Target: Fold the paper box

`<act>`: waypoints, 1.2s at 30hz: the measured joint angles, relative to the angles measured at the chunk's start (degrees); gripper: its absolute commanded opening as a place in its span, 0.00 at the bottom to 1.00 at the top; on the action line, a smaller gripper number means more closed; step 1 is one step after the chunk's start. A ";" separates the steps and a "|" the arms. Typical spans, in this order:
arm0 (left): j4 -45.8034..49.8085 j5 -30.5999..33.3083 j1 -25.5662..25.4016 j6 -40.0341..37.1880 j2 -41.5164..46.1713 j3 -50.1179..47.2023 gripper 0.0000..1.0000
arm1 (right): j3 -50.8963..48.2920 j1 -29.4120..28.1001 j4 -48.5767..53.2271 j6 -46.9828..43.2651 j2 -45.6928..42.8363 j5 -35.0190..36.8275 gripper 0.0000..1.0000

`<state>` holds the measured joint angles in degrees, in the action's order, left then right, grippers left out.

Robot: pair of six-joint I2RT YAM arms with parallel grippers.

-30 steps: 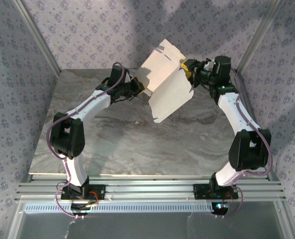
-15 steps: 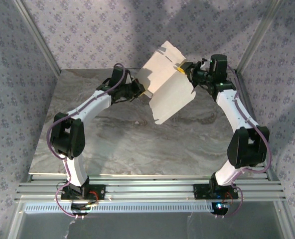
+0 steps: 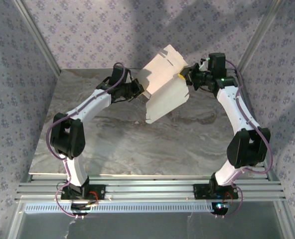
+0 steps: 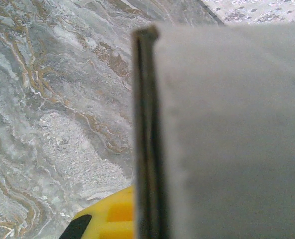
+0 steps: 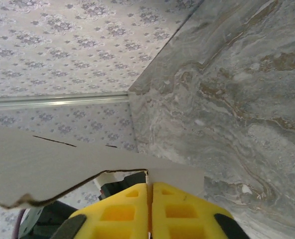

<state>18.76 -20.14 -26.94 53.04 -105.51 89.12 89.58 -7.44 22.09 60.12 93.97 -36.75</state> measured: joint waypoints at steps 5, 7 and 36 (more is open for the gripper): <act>1.88 1.53 -0.57 -0.68 0.02 1.07 0.00 | 1.09 -0.39 2.95 -2.19 0.00 2.12 0.00; 2.69 2.29 -0.85 -0.94 0.00 1.38 0.00 | 1.60 -0.61 4.20 -2.99 0.00 2.99 0.00; 16.50 -3.28 0.81 -7.21 0.02 9.73 0.00 | 12.35 13.81 12.37 -15.58 -10.21 2.75 0.35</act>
<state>35.27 -23.42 -26.13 45.82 -105.49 98.85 101.93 6.37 34.46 44.53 83.77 -34.00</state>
